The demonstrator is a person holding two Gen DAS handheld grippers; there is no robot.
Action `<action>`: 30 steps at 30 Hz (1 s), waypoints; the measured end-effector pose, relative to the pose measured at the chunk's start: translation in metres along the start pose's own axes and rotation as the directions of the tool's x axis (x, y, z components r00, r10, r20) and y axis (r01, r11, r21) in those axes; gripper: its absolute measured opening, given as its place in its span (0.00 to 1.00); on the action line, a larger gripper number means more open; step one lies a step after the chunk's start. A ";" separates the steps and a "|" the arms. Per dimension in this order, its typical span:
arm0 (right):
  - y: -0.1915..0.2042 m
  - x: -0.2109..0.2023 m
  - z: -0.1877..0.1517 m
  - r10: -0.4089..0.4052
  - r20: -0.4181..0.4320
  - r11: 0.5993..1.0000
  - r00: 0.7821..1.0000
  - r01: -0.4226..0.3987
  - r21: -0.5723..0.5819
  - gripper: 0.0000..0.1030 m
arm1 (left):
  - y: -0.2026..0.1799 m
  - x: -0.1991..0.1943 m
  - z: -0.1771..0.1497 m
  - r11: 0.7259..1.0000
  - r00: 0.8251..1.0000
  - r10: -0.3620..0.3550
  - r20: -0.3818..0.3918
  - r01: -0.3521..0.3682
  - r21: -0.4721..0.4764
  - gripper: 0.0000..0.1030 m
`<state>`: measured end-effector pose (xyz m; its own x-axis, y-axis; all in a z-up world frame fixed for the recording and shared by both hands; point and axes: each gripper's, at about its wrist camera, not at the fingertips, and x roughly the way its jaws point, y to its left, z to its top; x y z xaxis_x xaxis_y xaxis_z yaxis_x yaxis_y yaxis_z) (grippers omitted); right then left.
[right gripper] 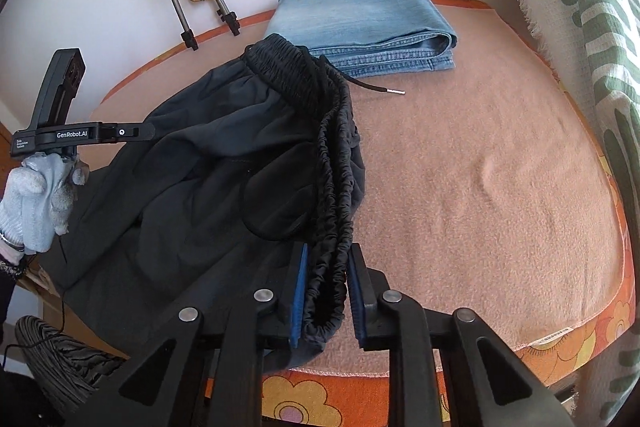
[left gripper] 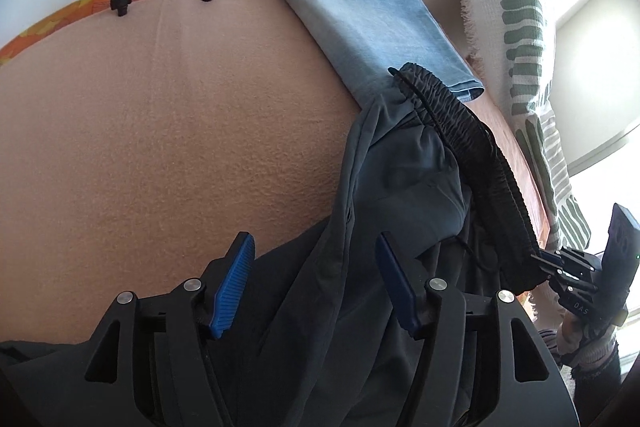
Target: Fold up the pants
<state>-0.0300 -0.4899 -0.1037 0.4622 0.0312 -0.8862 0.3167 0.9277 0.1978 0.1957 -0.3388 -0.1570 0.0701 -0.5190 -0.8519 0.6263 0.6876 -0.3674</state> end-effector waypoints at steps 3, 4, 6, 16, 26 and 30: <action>-0.005 -0.001 -0.002 -0.004 0.012 1.000 1.000 0.003 0.010 0.11 | 0.000 0.010 0.003 1.000 1.000 0.010 0.015 -0.010 0.002 0.60; -0.007 -0.001 -0.002 -0.006 0.010 1.000 1.000 0.006 0.014 0.11 | -0.001 0.010 0.003 1.000 0.999 0.016 0.030 -0.016 0.006 0.54; -0.009 -0.001 -0.004 -0.018 0.012 1.000 1.000 0.018 0.019 0.11 | -0.003 0.013 0.002 1.000 1.000 0.000 0.030 0.000 0.015 0.18; -0.026 0.005 -0.006 -0.056 -0.008 0.997 0.998 0.057 0.051 0.12 | -0.081 -0.027 -0.048 0.950 0.980 -0.193 0.041 0.176 0.258 0.04; -0.015 -0.042 0.020 0.137 0.129 0.971 0.982 -0.159 0.176 0.43 | -0.147 -0.009 -0.136 0.850 0.976 -0.214 -0.046 0.209 0.484 0.04; 0.024 -0.026 0.047 0.213 0.068 0.968 0.975 -0.220 0.122 0.64 | -0.149 0.001 -0.150 0.851 0.971 -0.228 -0.079 0.238 0.468 0.08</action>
<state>0.0048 -0.4859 -0.0565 0.5745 0.2025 -0.7931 0.3060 0.8455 0.4375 -0.0141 -0.3661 -0.1593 -0.1357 -0.6204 -0.7724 0.9131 0.2243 -0.3406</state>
